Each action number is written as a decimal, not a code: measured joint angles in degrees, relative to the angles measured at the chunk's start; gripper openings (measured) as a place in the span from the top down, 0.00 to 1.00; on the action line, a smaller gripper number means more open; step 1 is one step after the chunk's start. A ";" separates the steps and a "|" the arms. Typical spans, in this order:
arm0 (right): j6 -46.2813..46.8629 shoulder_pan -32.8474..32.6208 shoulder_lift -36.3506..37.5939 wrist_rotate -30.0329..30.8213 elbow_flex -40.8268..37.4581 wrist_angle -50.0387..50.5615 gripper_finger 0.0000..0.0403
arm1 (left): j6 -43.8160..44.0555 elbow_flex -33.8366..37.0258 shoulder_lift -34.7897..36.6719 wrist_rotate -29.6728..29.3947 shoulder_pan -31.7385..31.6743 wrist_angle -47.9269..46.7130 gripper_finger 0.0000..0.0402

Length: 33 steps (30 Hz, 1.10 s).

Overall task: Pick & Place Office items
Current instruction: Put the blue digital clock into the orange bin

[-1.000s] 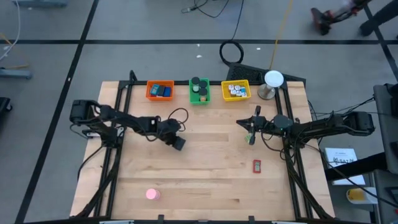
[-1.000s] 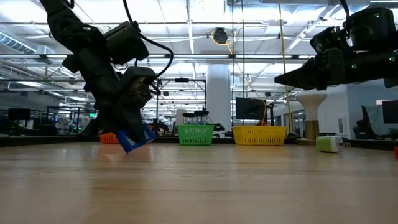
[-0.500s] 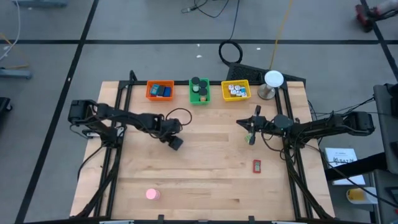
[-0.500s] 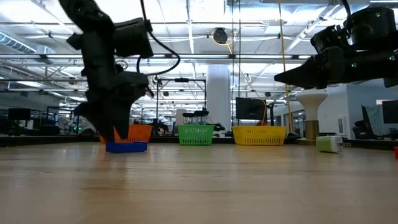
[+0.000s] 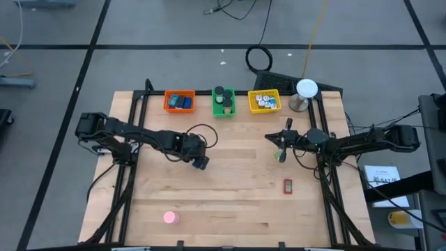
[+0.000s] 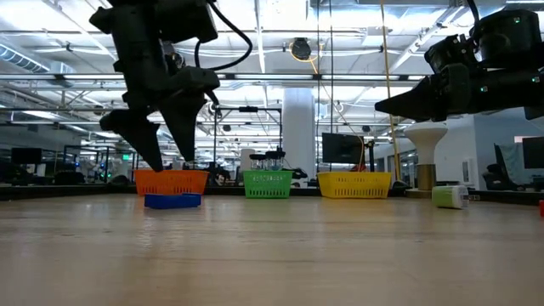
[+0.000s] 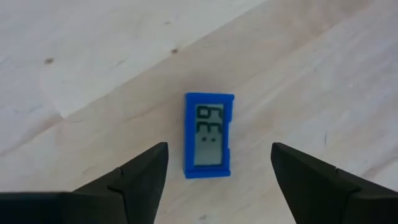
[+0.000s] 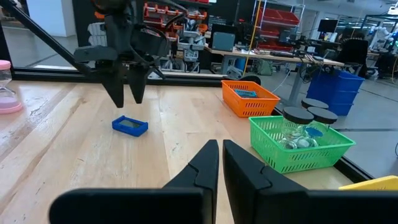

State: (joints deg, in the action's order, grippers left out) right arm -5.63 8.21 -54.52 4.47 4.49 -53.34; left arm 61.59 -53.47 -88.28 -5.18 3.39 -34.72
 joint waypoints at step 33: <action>0.00 0.00 0.00 -0.02 0.00 0.00 0.96 | 1.00 0.00 -8.45 -2.37 -0.79 -1.24 0.67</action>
State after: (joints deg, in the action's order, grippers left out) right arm -5.63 8.21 -54.52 4.45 4.49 -53.34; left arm 62.59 -53.47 -96.72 -7.55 2.60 -35.96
